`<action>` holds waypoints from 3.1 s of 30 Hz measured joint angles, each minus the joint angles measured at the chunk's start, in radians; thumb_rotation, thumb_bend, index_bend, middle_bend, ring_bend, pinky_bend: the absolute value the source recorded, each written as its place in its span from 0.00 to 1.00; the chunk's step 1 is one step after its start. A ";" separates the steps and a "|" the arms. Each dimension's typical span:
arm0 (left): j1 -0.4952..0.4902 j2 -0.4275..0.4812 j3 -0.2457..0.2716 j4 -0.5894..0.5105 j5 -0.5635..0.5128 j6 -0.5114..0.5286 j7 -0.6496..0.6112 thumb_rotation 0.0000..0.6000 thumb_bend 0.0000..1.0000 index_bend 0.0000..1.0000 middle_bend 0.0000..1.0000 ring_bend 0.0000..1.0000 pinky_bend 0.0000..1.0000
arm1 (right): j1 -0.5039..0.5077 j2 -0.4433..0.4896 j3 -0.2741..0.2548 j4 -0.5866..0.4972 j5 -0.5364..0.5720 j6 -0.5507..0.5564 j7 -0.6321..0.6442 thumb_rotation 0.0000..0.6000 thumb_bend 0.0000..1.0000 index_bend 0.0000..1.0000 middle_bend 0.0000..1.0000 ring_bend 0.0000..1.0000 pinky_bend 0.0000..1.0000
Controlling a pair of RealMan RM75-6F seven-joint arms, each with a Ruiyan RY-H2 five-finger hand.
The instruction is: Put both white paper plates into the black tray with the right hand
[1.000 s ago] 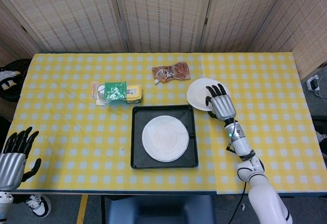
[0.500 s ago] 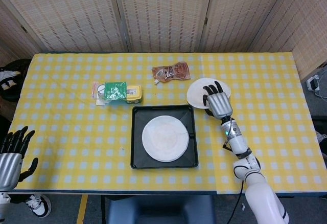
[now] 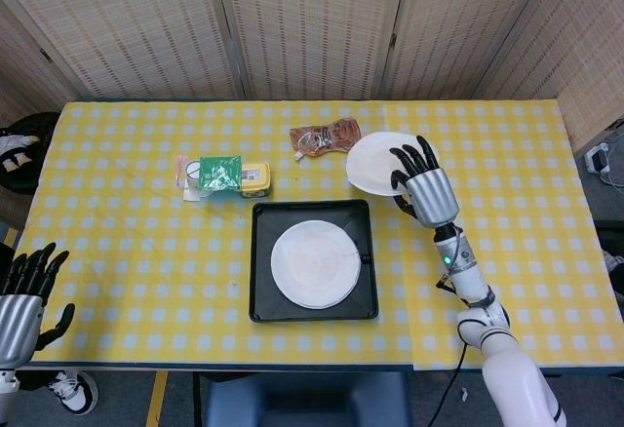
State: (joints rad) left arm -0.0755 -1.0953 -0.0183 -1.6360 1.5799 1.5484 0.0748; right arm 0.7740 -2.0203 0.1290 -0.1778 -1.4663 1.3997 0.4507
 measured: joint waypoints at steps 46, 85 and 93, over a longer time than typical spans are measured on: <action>0.013 0.024 -0.005 -0.008 -0.018 0.004 -0.027 1.00 0.46 0.00 0.00 0.00 0.00 | -0.059 -0.167 -0.187 -0.100 -0.264 0.184 -0.023 1.00 0.45 0.64 0.23 0.15 0.00; 0.010 0.024 0.016 -0.044 0.003 -0.023 0.017 1.00 0.46 0.00 0.00 0.00 0.00 | -0.108 0.127 -0.252 -0.587 -0.261 -0.047 -0.109 1.00 0.30 0.05 0.00 0.00 0.00; 0.010 0.030 0.014 -0.044 -0.002 -0.023 0.008 1.00 0.46 0.00 0.00 0.00 0.00 | -0.106 0.264 -0.256 -0.822 -0.251 -0.118 -0.187 1.00 0.25 0.00 0.00 0.00 0.00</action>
State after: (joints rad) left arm -0.0654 -1.0655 -0.0046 -1.6796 1.5779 1.5249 0.0828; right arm 0.6678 -1.7562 -0.1272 -1.0000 -1.7173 1.2816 0.2636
